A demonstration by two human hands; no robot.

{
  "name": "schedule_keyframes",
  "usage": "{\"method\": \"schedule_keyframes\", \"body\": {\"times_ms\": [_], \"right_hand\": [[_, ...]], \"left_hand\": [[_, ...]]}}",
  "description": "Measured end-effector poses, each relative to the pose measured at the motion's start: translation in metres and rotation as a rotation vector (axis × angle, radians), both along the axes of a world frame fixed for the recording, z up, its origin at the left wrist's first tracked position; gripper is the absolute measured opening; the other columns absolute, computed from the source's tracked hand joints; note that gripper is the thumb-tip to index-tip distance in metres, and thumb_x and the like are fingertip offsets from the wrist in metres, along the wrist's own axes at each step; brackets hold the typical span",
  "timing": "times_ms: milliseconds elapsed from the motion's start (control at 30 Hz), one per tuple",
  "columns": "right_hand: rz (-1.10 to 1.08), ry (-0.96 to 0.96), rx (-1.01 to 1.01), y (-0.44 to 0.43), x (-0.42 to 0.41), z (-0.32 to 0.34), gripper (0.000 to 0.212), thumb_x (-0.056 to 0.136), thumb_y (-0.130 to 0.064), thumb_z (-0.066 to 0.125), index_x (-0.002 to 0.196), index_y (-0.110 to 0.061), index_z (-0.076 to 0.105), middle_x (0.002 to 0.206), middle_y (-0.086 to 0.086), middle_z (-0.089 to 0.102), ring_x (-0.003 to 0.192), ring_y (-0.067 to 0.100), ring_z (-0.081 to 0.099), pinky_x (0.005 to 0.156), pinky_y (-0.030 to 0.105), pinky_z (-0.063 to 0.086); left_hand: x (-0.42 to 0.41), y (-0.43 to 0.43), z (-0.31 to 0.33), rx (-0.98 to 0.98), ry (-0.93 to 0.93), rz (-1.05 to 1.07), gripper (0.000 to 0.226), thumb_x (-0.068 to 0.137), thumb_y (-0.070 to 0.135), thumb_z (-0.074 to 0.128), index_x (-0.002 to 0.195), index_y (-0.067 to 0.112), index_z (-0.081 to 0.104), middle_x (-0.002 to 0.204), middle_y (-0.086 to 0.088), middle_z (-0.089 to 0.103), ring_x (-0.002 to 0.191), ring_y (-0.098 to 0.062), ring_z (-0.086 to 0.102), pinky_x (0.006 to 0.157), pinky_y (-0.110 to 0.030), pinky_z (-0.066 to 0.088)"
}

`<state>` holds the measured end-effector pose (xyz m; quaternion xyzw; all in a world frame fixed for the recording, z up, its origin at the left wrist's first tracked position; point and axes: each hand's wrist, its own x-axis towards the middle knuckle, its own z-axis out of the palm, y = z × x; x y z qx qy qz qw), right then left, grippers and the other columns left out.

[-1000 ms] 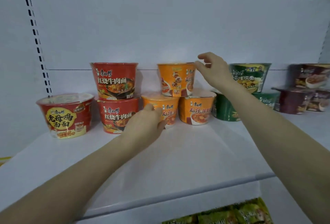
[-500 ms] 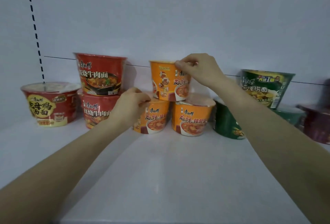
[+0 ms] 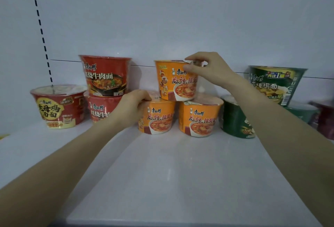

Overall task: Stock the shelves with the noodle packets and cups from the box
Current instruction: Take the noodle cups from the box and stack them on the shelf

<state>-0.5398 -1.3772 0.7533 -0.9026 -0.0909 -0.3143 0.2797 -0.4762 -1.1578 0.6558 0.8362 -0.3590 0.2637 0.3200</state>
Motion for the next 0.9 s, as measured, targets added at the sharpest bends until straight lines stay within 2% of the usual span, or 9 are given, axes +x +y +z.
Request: {"method": "schedule_keyframes", "body": {"times_ms": [100,167,233,333,500,600,667,767,900], "right_hand": [[-0.031,-0.073,-0.043,0.009,0.003,0.001,0.035,0.085,-0.032,0.063,0.114,-0.012,0.064,0.105,-0.001,0.063,0.088,0.002,0.051,0.061,0.000,0.034],[-0.047,-0.103,-0.029,0.015,0.005,0.000,0.036,0.086,-0.030,0.062,0.116,-0.010,0.063,0.114,0.006,0.065,0.096,0.009,0.055,0.069,0.007,0.039],[-0.063,-0.121,-0.002,0.019,0.005,0.000,0.038,0.086,-0.028,0.063,0.118,-0.008,0.062,0.118,0.010,0.064,0.104,0.016,0.058,0.078,0.017,0.043],[-0.068,-0.125,0.017,0.021,0.004,-0.002,0.038,0.086,-0.026,0.063,0.118,-0.006,0.062,0.119,0.011,0.064,0.107,0.018,0.058,0.080,0.020,0.043],[-0.072,-0.140,0.046,0.023,0.004,-0.002,0.037,0.085,-0.025,0.063,0.117,-0.007,0.062,0.117,0.012,0.064,0.104,0.018,0.059,0.081,0.021,0.045],[-0.068,-0.150,0.059,0.026,0.004,-0.003,0.036,0.085,-0.024,0.064,0.116,-0.006,0.063,0.116,0.012,0.065,0.100,0.016,0.059,0.080,0.020,0.045],[-0.076,-0.150,0.058,0.026,0.005,-0.003,0.037,0.085,-0.025,0.064,0.117,-0.006,0.062,0.117,0.012,0.064,0.103,0.018,0.060,0.080,0.020,0.045],[-0.081,-0.155,0.061,0.027,0.005,-0.003,0.038,0.085,-0.025,0.064,0.118,-0.006,0.061,0.118,0.012,0.064,0.103,0.017,0.060,0.074,0.014,0.044],[-0.100,-0.160,0.044,0.031,0.006,-0.004,0.038,0.085,-0.026,0.064,0.118,-0.007,0.062,0.119,0.011,0.064,0.104,0.017,0.059,0.073,0.012,0.041]], "left_hand": [[-0.003,-0.005,-0.001,-0.027,0.015,0.006,0.027,0.087,0.013,0.061,0.112,0.003,0.059,0.102,-0.006,0.056,0.094,-0.018,0.052,0.076,-0.022,0.037],[-0.004,-0.012,-0.002,-0.042,0.003,-0.002,0.032,0.085,0.018,0.065,0.116,0.009,0.061,0.103,-0.004,0.055,0.093,-0.014,0.050,0.078,-0.024,0.038],[-0.002,-0.015,-0.003,-0.041,-0.061,-0.007,0.022,0.086,0.010,0.063,0.107,0.005,0.067,0.100,-0.012,0.061,0.091,-0.022,0.055,0.075,-0.022,0.037],[0.002,-0.009,-0.005,-0.034,-0.095,-0.049,0.012,0.084,-0.006,0.059,0.092,-0.003,0.067,0.088,-0.018,0.064,0.084,-0.033,0.058,0.066,-0.018,0.038],[0.004,-0.001,-0.006,-0.079,-0.004,-0.077,0.015,0.087,-0.008,0.052,0.098,-0.005,0.063,0.106,-0.022,0.064,0.102,-0.034,0.056,0.081,-0.034,0.045],[0.006,-0.001,-0.005,-0.082,0.051,-0.119,0.014,0.088,-0.006,0.051,0.099,-0.005,0.060,0.107,-0.021,0.063,0.101,-0.030,0.056,0.083,-0.040,0.048],[0.007,-0.004,-0.004,-0.071,0.058,-0.137,0.012,0.089,-0.003,0.052,0.098,-0.004,0.059,0.102,-0.017,0.063,0.094,-0.025,0.056,0.077,-0.037,0.049],[0.004,-0.009,-0.003,-0.055,0.036,-0.128,0.010,0.088,0.003,0.058,0.097,-0.001,0.057,0.093,-0.008,0.058,0.084,-0.019,0.052,0.066,-0.018,0.041],[0.002,-0.011,-0.003,-0.074,0.053,-0.127,0.009,0.087,0.006,0.059,0.094,0.000,0.057,0.090,-0.006,0.057,0.082,-0.018,0.051,0.064,-0.023,0.038]]}}
